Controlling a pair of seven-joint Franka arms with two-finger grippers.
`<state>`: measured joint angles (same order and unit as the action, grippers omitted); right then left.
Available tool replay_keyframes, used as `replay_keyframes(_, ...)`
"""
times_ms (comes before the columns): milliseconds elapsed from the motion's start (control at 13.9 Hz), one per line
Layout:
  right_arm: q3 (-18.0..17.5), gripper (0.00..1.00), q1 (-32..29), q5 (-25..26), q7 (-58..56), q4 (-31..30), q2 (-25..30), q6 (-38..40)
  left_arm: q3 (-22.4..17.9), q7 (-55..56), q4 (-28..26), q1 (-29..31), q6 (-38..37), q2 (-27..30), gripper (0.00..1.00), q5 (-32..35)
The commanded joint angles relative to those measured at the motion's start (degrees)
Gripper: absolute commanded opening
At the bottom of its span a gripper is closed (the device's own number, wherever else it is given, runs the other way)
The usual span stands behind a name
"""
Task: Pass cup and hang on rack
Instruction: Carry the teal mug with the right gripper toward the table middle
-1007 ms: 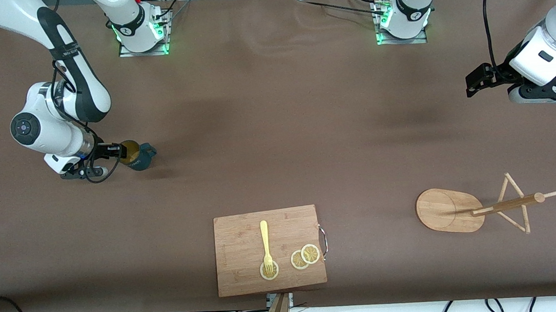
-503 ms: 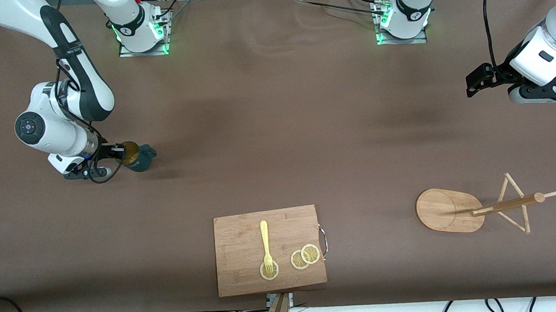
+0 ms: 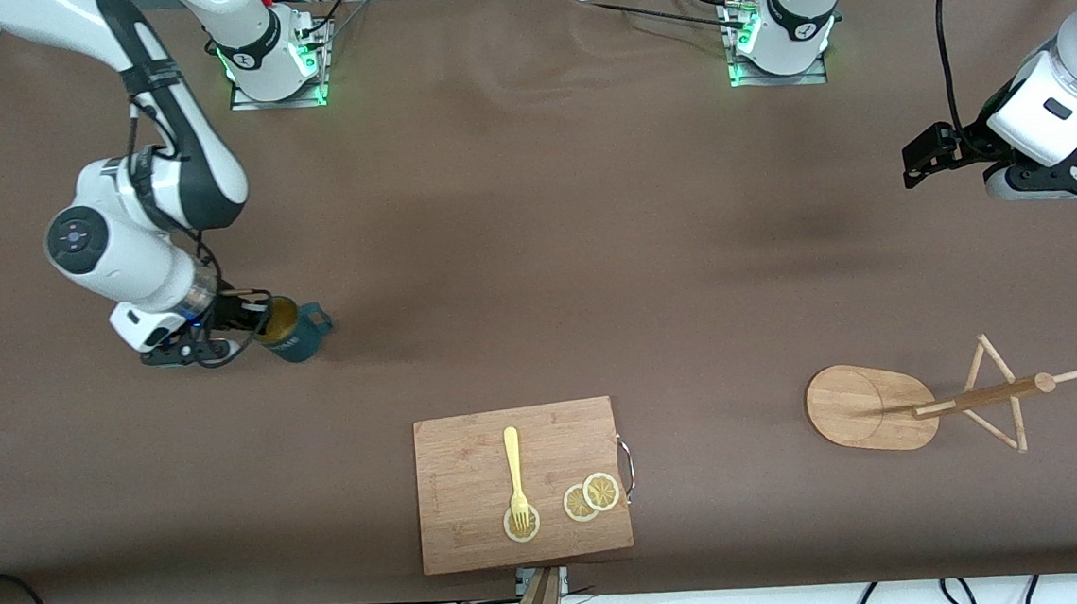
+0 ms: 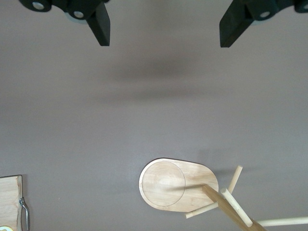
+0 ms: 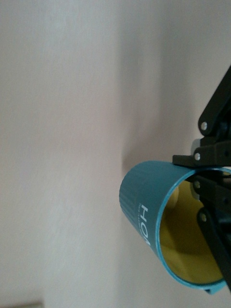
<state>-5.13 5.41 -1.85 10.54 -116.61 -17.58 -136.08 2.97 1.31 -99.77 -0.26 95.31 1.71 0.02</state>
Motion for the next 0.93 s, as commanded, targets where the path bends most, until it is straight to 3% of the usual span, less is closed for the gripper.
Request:
replay_keyframes(0,0.1,0.00,7.8,-0.5,13.7,5.9,-4.1,0.8,0.1,-0.9,2.3,0.0,-1.4,-1.1,1.00,1.1)
replay_keyframes(432,0.1,0.00,23.6,-0.4,44.4,23.7,-16.5,0.8,0.1,-1.0,2.3,0.0,-1.4,-1.1,1.00,1.1)
replay_keyframes(863,0.3,0.00,35.1,-0.2,54.6,34.0,-23.4,2.9,0.1,-0.8,2.3,0.0,-1.5,-1.1,1.00,1.1)
